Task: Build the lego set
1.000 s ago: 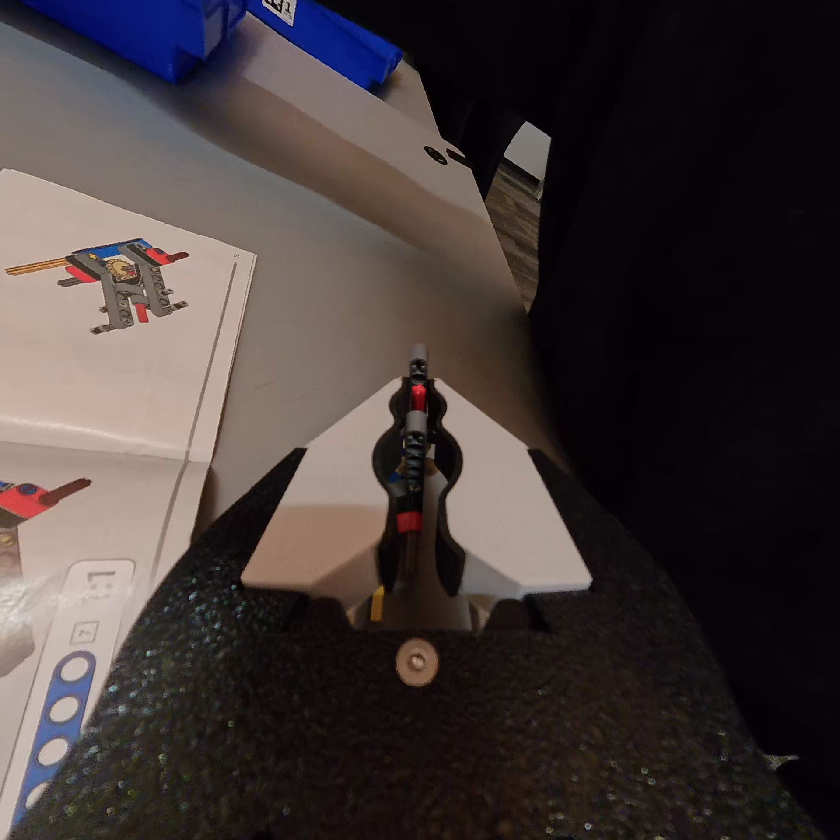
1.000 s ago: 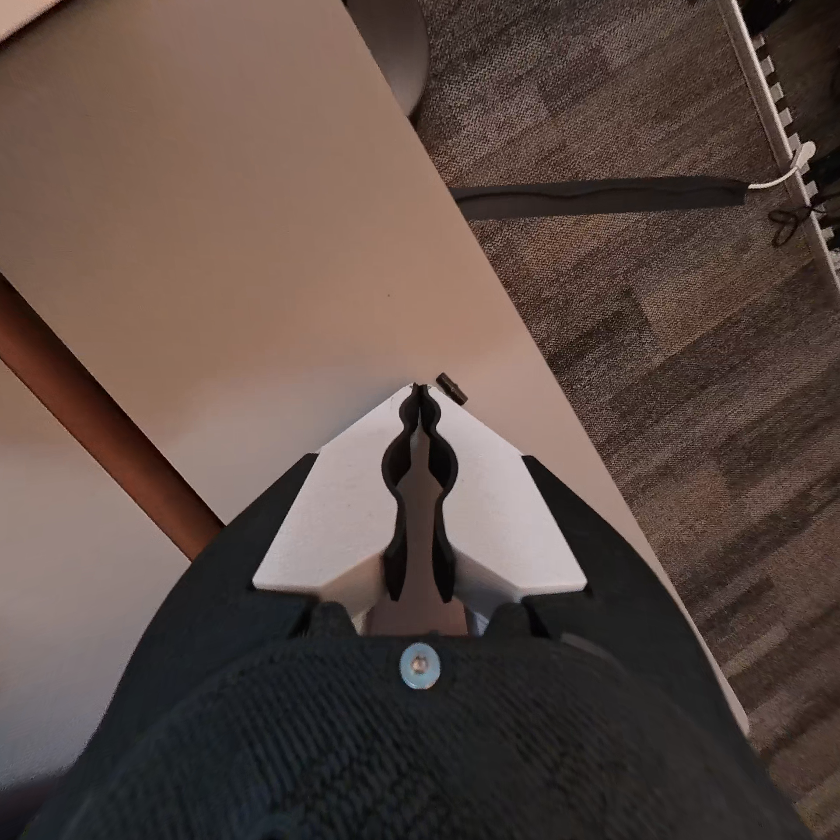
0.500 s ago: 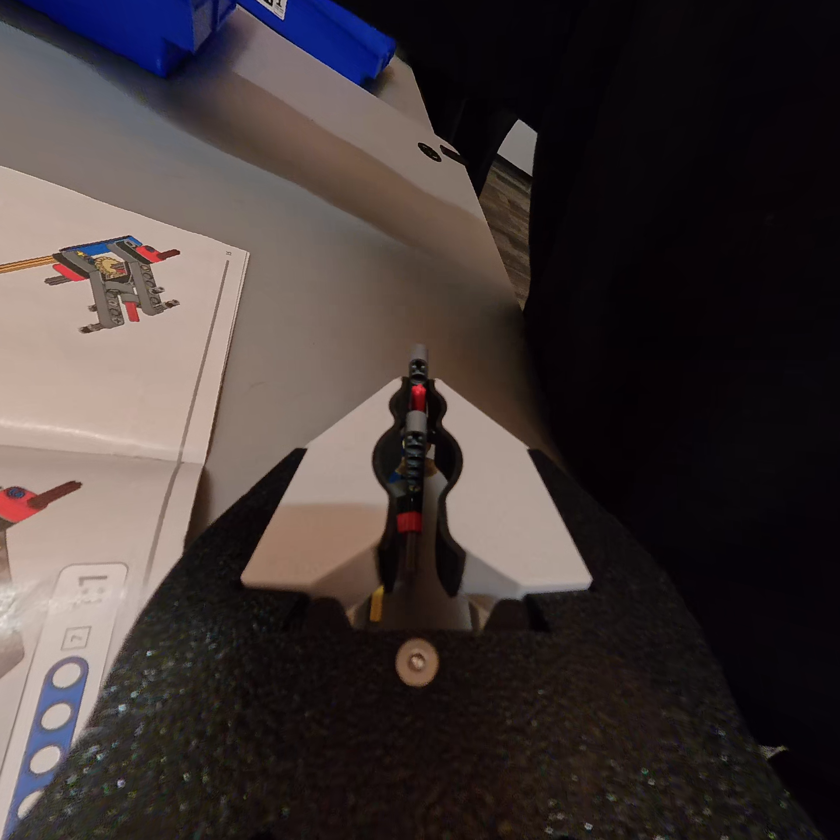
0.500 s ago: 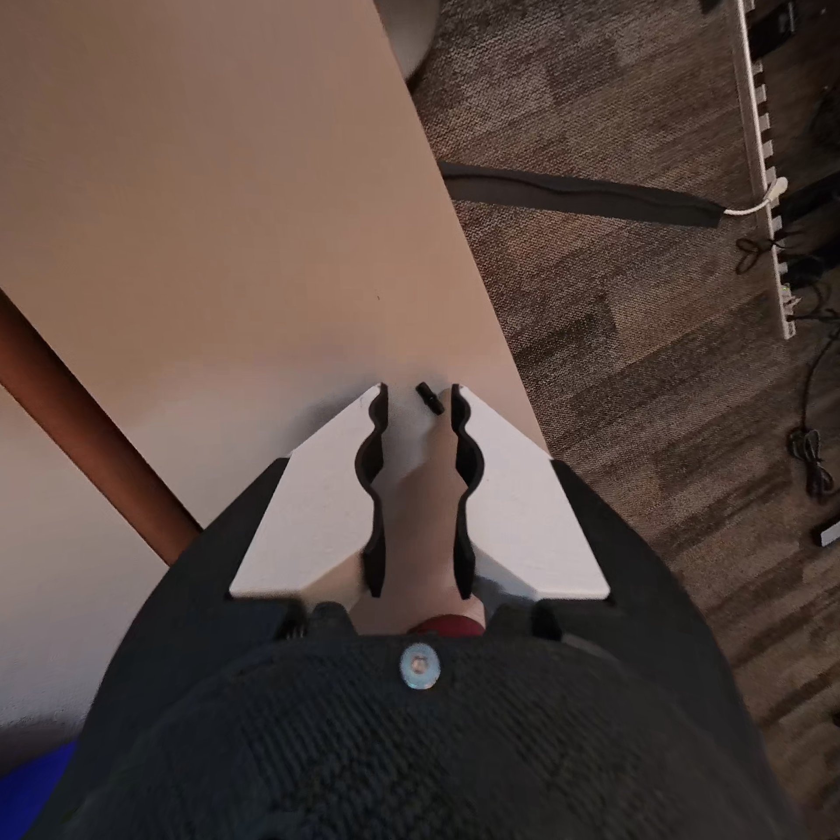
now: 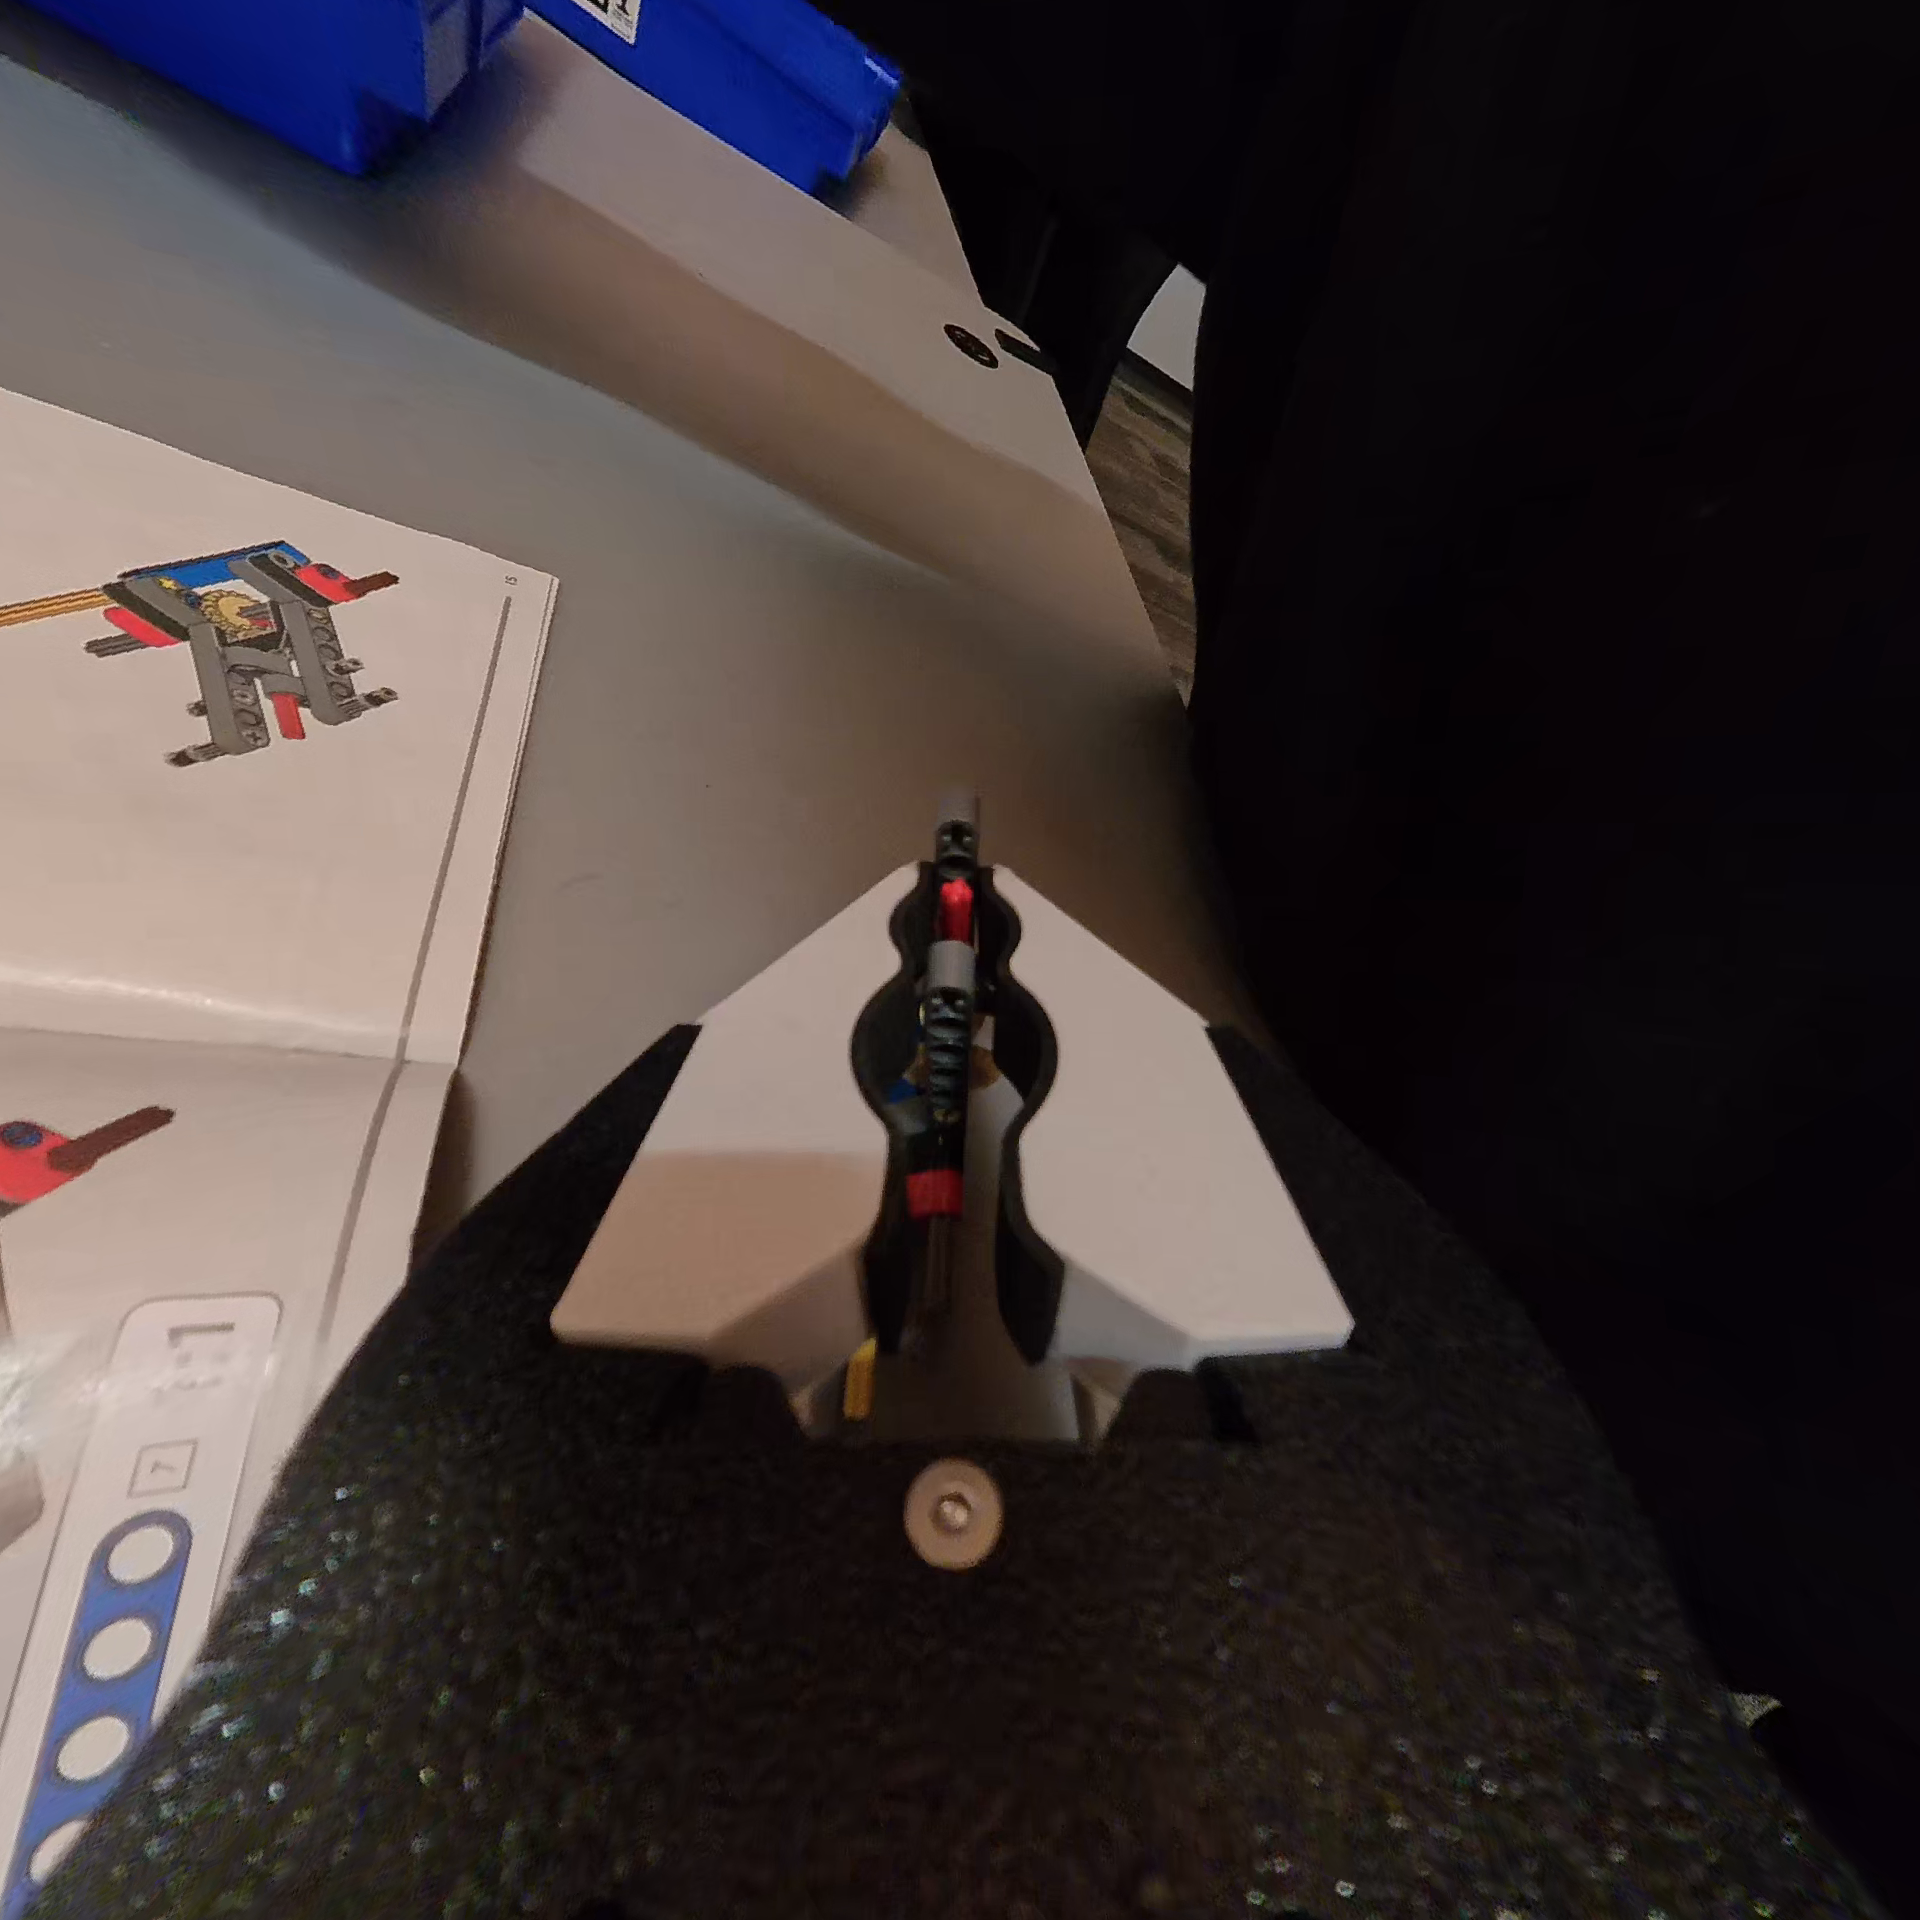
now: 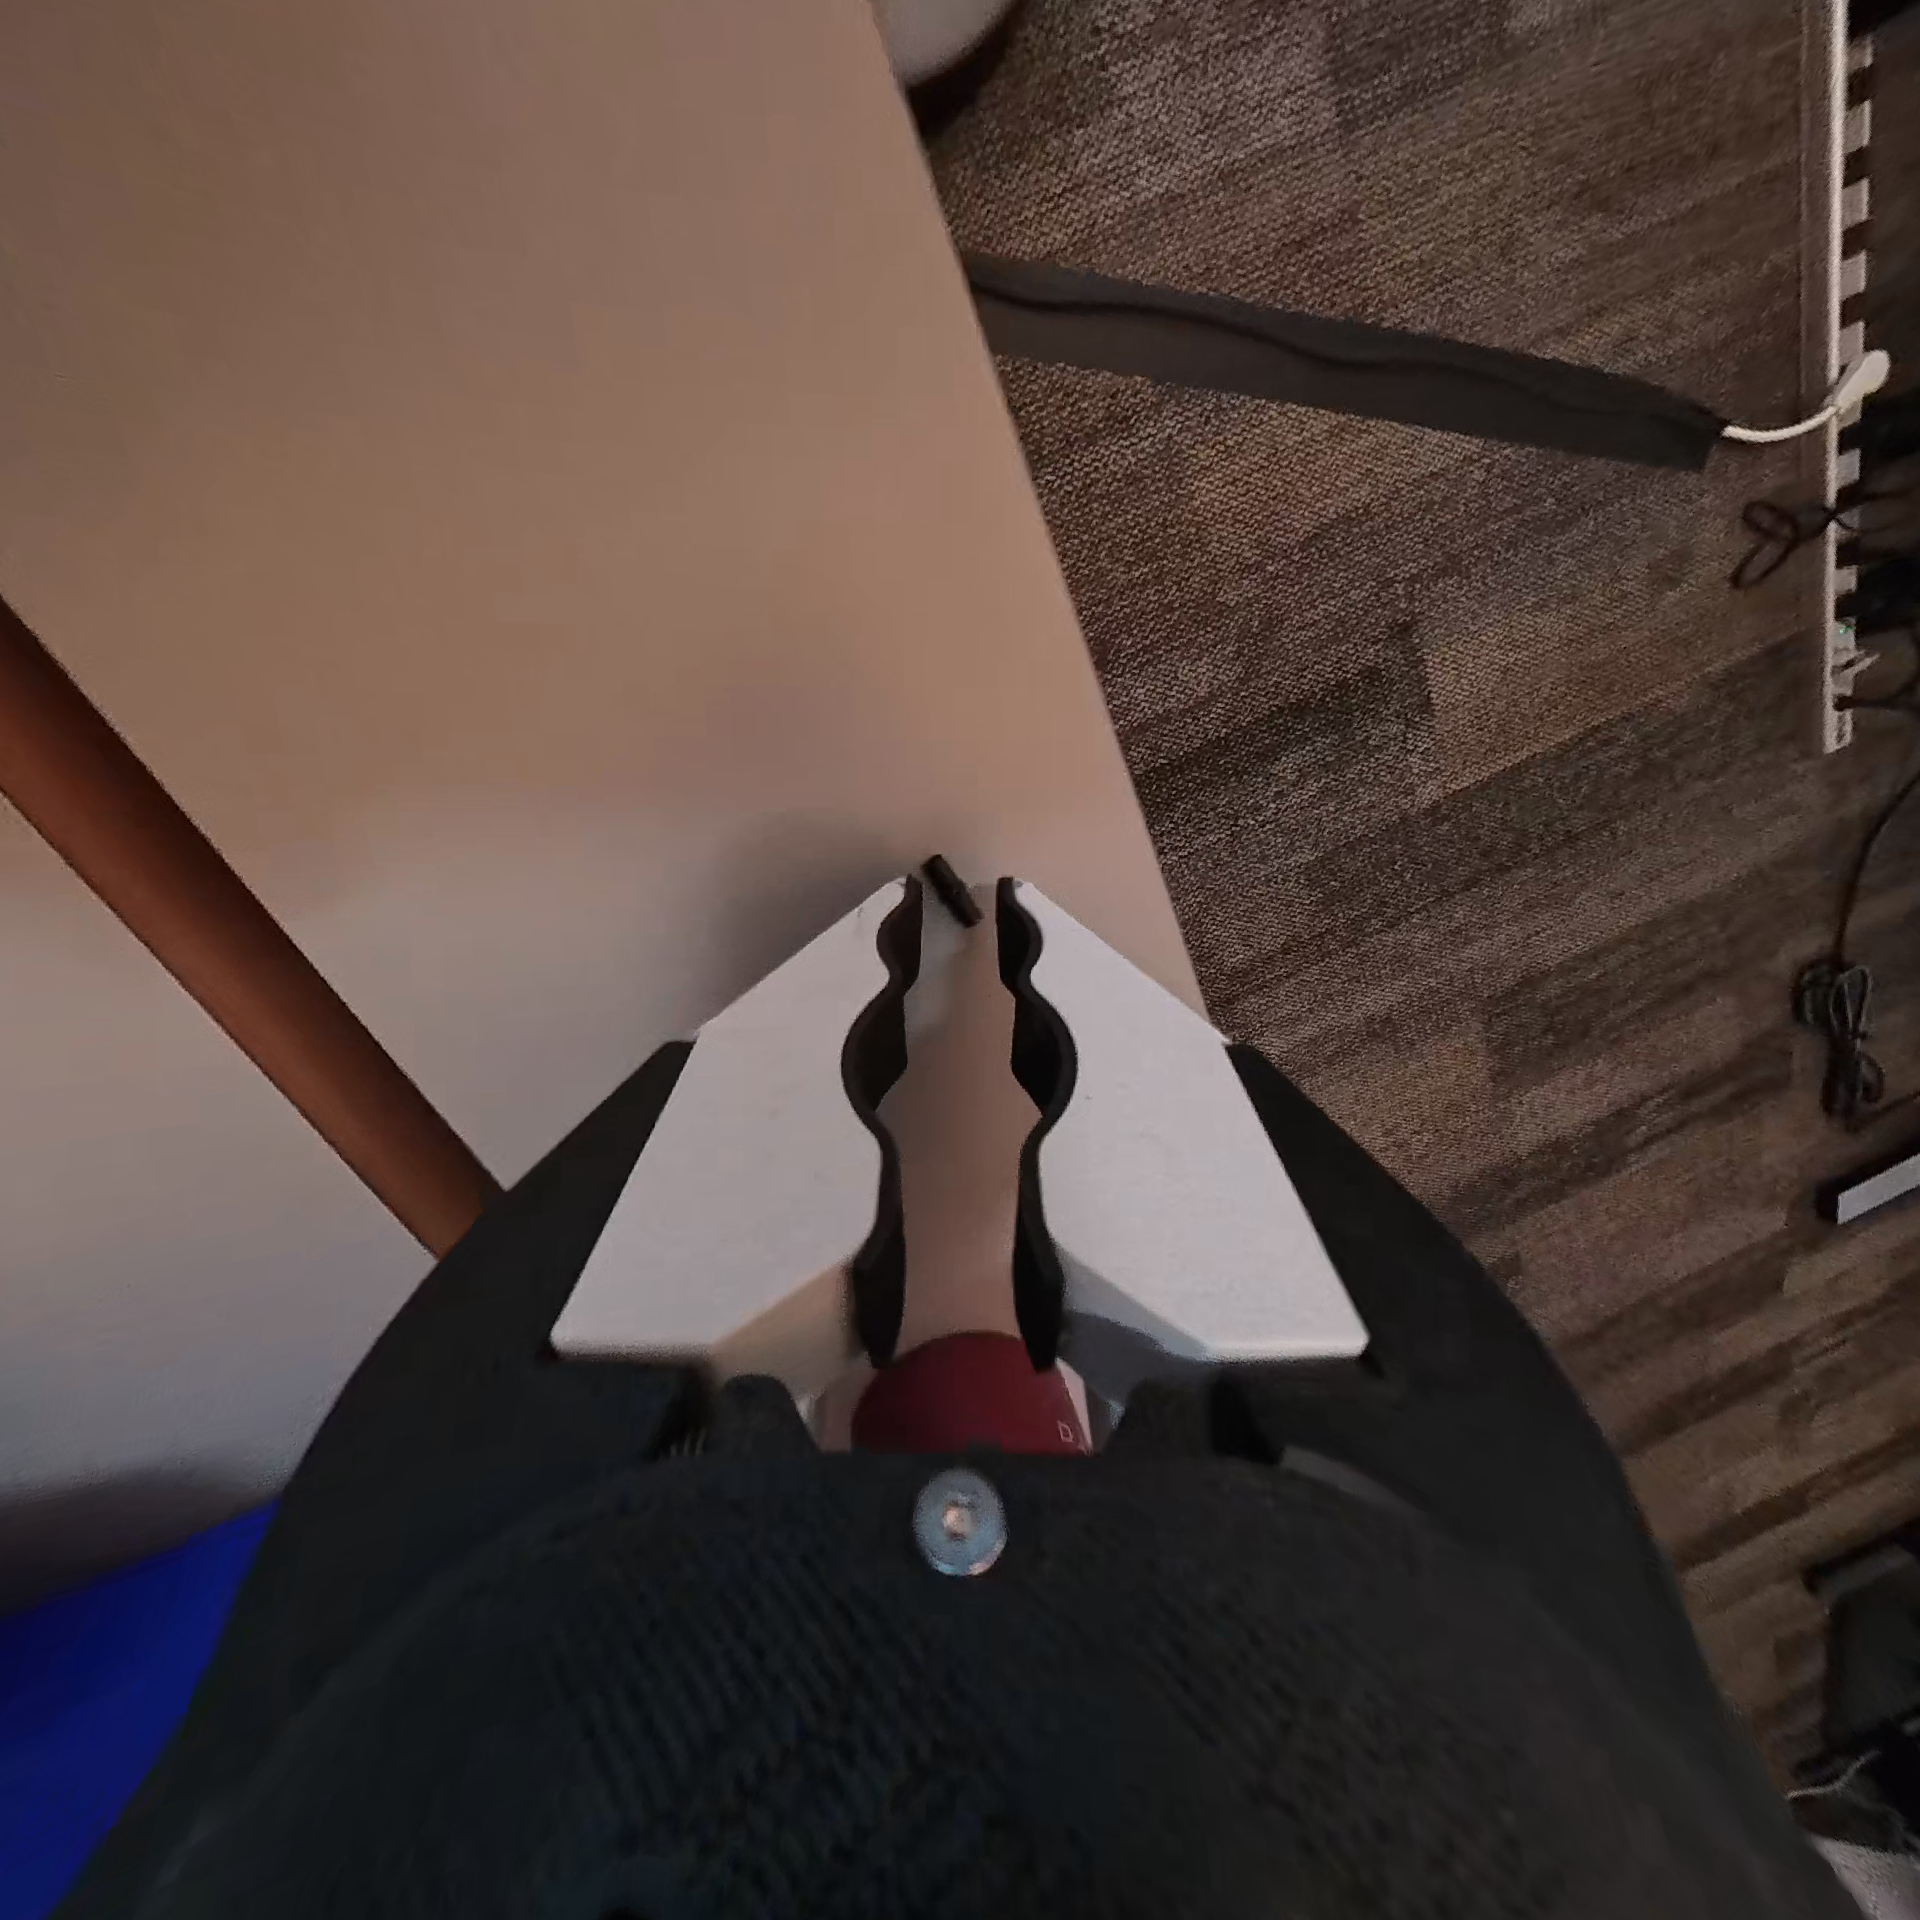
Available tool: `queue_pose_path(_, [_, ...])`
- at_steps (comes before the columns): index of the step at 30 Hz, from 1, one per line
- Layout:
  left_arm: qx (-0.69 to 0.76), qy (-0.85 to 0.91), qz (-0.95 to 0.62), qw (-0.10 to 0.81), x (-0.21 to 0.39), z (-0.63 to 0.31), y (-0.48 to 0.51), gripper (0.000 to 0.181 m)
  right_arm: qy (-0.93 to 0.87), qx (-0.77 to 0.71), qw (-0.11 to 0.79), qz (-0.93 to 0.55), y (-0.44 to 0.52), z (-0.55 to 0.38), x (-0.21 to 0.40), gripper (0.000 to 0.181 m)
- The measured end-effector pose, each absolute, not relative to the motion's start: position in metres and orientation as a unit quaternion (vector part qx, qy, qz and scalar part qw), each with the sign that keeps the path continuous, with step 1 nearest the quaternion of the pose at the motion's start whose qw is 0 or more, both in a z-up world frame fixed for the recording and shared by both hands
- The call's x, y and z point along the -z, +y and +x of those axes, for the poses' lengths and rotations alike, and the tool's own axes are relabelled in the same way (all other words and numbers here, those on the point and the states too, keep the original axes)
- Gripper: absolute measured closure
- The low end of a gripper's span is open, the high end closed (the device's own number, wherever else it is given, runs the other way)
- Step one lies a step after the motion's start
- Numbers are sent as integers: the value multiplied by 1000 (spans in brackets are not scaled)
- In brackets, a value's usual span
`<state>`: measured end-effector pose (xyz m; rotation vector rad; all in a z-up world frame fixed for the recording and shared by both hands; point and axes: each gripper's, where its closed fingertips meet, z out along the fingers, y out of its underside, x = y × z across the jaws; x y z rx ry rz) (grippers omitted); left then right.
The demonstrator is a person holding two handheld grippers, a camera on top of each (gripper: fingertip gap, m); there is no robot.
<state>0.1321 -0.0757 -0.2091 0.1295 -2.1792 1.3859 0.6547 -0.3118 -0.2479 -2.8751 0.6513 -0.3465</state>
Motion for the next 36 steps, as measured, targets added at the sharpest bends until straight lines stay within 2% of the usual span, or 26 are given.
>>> queue_pose_path(7, [-515, -810, 48, 277, 209, 132, -76, 176, 126, 115, 10, -985, -321, 650, 256, 163])
queue_pose_path(19, [-515, -809, 45, 279, 209, 131, -75, 176, 55, 142, 5, -988, -320, 657, 260, 171])
queue_pose_path(22, [-514, -810, 43, 279, 209, 130, -75, 176, 52, 139, 7, -989, -319, 657, 261, 179])
queue_pose_path(30, [-510, -809, 44, 289, 209, 129, -75, 176, 148, 91, 78, -982, -299, 646, 260, 179])
queue_pose_path(36, [-514, -804, 47, 295, 208, 130, -75, 176, 254, 134, 68, -955, -303, 631, 230, 179])
